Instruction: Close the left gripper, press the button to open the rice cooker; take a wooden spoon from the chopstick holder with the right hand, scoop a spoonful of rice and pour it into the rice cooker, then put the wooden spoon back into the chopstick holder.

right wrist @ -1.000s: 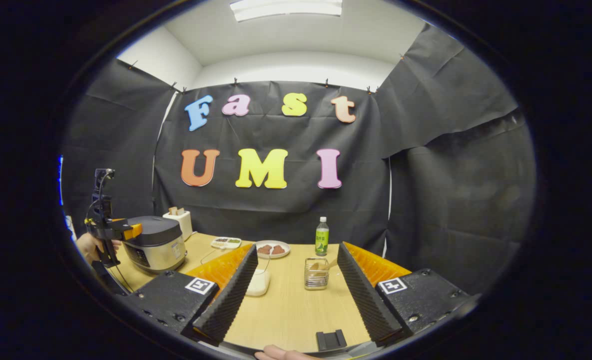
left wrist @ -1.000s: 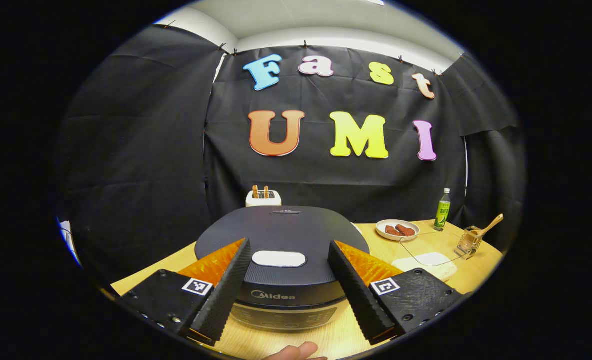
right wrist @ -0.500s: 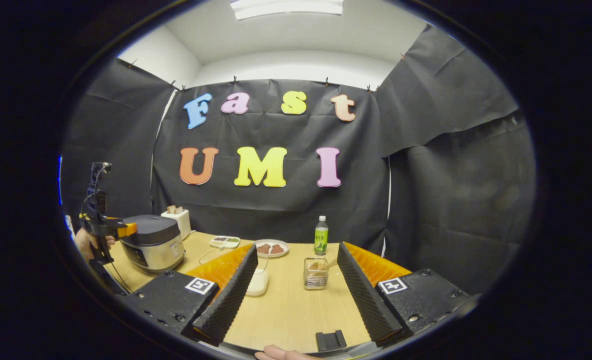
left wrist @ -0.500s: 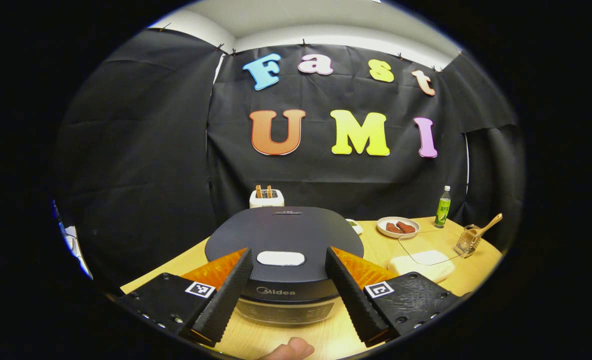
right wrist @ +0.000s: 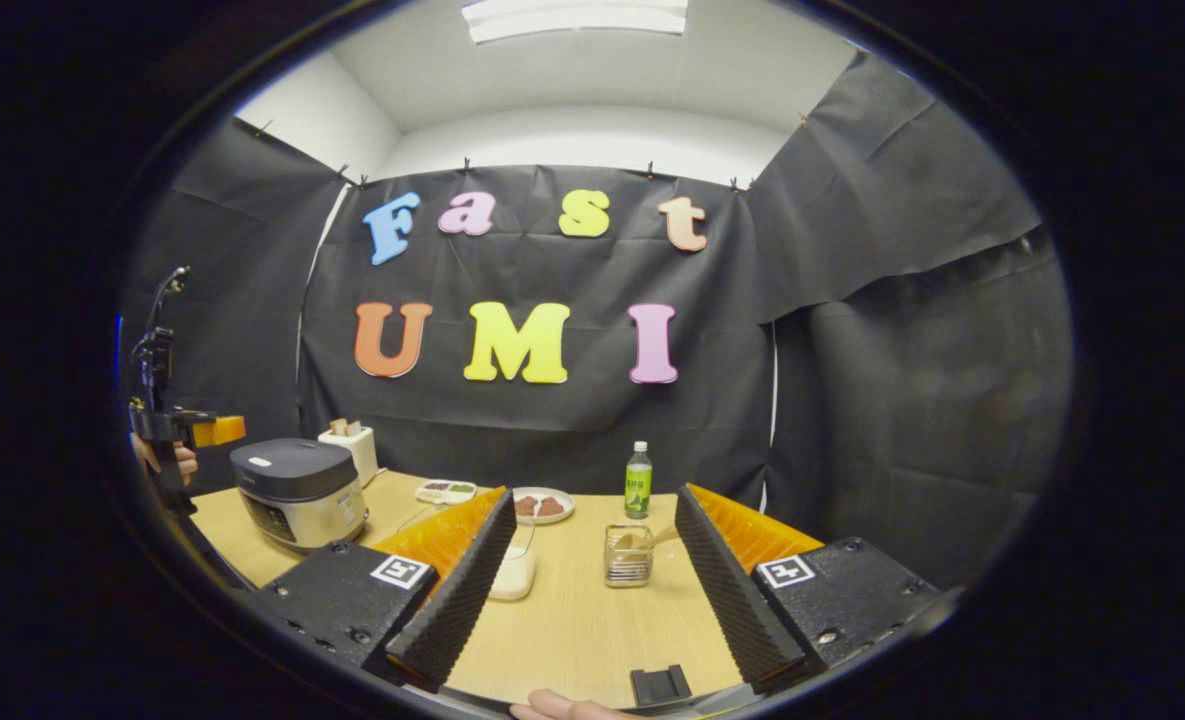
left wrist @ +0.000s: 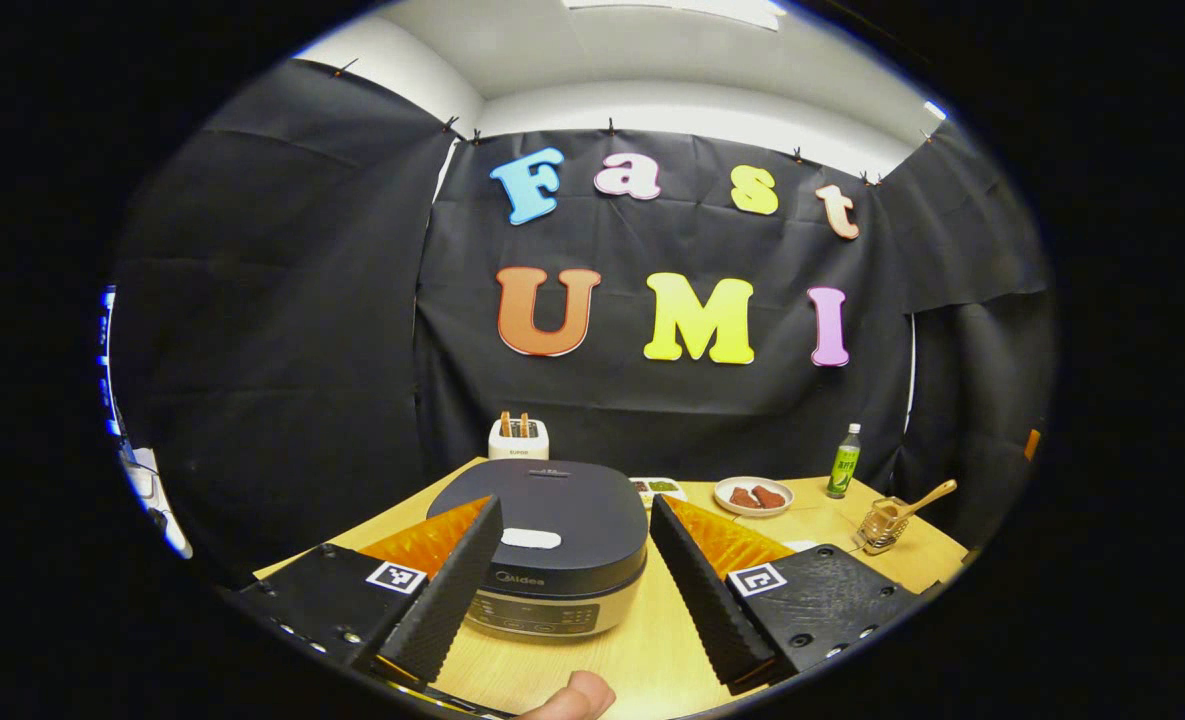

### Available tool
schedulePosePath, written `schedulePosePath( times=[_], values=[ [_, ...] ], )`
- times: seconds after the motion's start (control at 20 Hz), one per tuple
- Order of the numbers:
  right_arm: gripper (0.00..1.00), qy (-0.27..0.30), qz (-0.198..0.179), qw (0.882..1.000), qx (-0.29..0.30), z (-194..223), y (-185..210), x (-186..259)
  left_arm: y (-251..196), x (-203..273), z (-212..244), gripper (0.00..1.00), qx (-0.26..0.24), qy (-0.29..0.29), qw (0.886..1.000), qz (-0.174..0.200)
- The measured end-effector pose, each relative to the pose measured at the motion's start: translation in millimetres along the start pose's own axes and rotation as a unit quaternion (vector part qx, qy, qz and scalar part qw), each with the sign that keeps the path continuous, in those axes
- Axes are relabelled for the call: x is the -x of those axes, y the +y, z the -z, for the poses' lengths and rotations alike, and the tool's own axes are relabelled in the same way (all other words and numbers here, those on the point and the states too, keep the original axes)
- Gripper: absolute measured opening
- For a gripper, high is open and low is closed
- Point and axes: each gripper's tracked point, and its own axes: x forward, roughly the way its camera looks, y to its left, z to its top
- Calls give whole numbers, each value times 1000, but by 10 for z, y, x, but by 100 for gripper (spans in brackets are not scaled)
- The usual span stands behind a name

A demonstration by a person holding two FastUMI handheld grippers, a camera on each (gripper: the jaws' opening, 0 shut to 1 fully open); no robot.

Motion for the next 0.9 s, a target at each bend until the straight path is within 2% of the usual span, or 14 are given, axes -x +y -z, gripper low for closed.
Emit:
schedulePosePath(
  times=[0.2, 0.5, 0.9],
  values=[
    [100, -3, 12, 1000, -5, -102, -63, 12, -251, 309, -193, 94, -25, -36, 999, 13],
    [100, 11, 19, 1000, -12, -34, -112, 15, -686, 653, -17, 94, -32, -19, 999, 40],
    [100, 37, 12, 999, -2, 165, -49, 8, -764, 899, -14, 93, -18, -27, 999, 36]
  ],
)
